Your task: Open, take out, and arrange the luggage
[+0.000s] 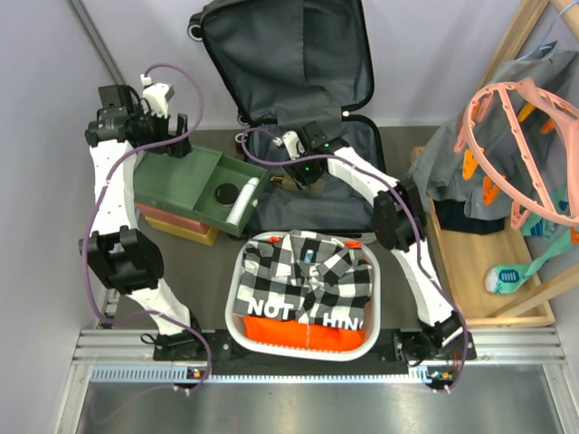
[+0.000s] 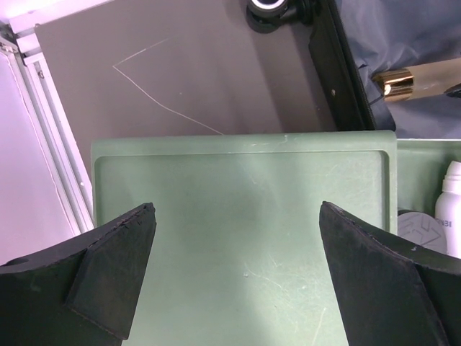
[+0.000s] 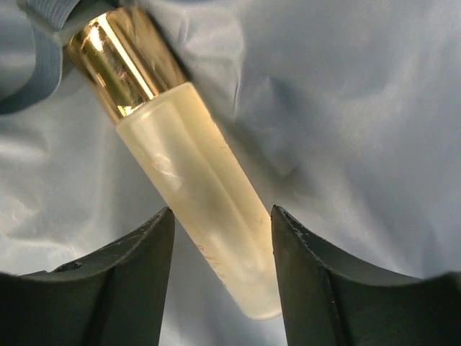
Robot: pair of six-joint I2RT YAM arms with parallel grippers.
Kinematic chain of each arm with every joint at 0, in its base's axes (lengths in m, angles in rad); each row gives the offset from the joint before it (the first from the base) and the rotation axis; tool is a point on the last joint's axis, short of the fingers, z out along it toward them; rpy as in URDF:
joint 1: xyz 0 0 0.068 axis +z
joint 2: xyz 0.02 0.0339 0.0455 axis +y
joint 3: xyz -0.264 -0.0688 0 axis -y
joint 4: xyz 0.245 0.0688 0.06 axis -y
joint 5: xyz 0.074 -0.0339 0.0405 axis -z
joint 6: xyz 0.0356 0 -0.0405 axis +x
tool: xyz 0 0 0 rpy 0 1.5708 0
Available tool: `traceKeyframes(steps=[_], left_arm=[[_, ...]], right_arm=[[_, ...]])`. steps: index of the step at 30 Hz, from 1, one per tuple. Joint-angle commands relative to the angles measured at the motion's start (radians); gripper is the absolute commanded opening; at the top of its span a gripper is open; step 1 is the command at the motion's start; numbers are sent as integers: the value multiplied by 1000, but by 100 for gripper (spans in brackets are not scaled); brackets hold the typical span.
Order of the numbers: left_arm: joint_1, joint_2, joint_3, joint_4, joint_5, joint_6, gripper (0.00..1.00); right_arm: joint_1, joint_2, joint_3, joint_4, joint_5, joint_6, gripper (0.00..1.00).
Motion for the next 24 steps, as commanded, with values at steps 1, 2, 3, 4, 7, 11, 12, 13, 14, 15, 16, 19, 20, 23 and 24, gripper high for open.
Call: traceKeyframes(steps=[1, 2, 3, 4, 7, 11, 12, 13, 14, 15, 16, 19, 20, 23, 24], left_arm=[[-3, 6, -1, -5, -10, 27, 99], [-3, 6, -1, -7, -15, 30, 99], [-3, 6, 0, -10, -19, 37, 99], [-3, 7, -1, -10, -21, 40, 99], [-4, 15, 5, -12, -22, 44, 99], [-3, 24, 10, -12, -26, 50, 99], [-4, 24, 8, -12, -27, 52, 99], [-3, 24, 8, -12, -26, 52, 99], [-3, 22, 4, -13, -24, 52, 99], [-3, 21, -3, -12, -22, 60, 99], [-4, 22, -7, -12, -22, 61, 99], [-4, 25, -10, -4, -33, 64, 99], [-3, 29, -7, -2, -36, 64, 99], [-3, 24, -3, -2, -42, 66, 99], [-4, 24, -1, 1, -44, 67, 99]], right_arm=[[19, -73, -157, -157, 77, 14, 48], [19, -88, -189, -157, 94, 12, 44], [19, -107, -220, -154, 106, 14, 30], [19, -121, -266, -157, 137, 23, 24], [19, -161, -314, -189, 175, 37, 23], [1, -208, -355, -236, 243, 81, 25], [-10, -220, -358, -246, 245, 94, 25], [-22, -225, -358, -255, 239, 113, 25], [-42, -228, -355, -271, 234, 120, 25], [-47, -233, -349, -271, 226, 121, 25], [-47, -233, -332, -262, 220, 108, 26], [-41, -195, -244, -223, 162, 106, 37], [-39, -181, -216, -216, 156, 114, 41], [-23, -107, -108, -202, 134, 123, 53], [-10, -89, -90, -197, 122, 121, 56]])
